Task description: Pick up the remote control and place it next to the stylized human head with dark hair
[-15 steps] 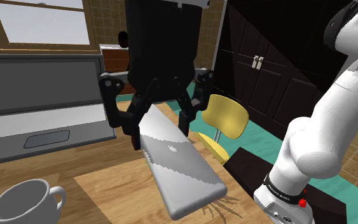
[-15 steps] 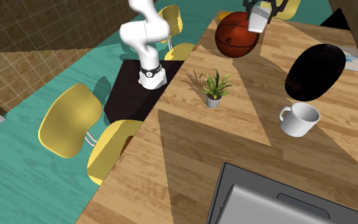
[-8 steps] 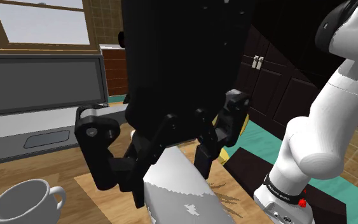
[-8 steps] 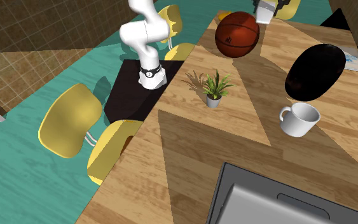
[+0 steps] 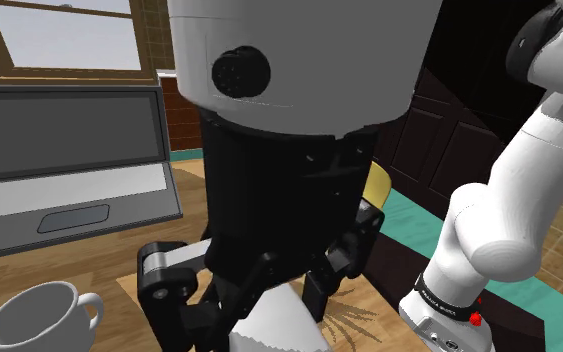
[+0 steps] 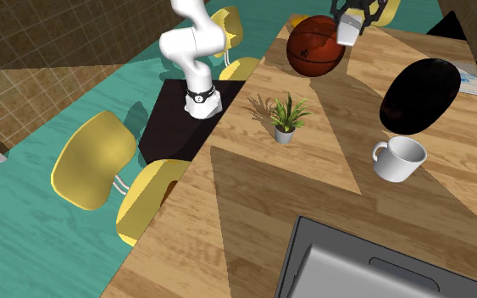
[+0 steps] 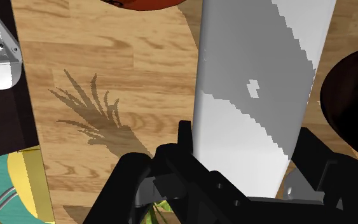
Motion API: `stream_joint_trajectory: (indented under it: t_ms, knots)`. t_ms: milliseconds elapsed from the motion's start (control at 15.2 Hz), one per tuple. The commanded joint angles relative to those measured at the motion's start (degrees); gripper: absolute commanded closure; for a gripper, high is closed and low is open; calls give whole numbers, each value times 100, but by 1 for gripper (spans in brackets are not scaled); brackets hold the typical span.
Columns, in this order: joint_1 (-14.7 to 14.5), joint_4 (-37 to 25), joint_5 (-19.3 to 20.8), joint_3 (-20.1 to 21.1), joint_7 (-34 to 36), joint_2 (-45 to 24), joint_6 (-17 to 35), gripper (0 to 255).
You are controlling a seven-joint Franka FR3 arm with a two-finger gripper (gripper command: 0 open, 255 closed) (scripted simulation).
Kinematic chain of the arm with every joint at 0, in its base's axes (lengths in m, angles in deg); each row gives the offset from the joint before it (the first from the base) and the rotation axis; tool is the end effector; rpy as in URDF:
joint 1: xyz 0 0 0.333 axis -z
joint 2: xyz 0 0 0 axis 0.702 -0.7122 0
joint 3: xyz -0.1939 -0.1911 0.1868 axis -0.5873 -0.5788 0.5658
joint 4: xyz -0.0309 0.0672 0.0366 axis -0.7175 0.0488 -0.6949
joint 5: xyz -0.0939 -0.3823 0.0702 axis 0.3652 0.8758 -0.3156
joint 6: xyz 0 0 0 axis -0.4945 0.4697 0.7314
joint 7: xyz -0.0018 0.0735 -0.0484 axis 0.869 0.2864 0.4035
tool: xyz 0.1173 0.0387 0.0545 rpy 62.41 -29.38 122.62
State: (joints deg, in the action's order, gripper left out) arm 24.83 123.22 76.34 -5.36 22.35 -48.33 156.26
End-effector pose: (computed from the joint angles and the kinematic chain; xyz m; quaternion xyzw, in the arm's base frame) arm 0.1321 0.5236 0.5933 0.9842 -0.1772 -0.0047 0.0037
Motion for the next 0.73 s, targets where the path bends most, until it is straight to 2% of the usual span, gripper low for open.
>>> stream_joint_trajectory:
  t_ms: [0,660]
  knots:
    - [-1,189,-36,-18,-39,48,161,255]
    - [-31,1025,-125,-9,-112,141,932,255]
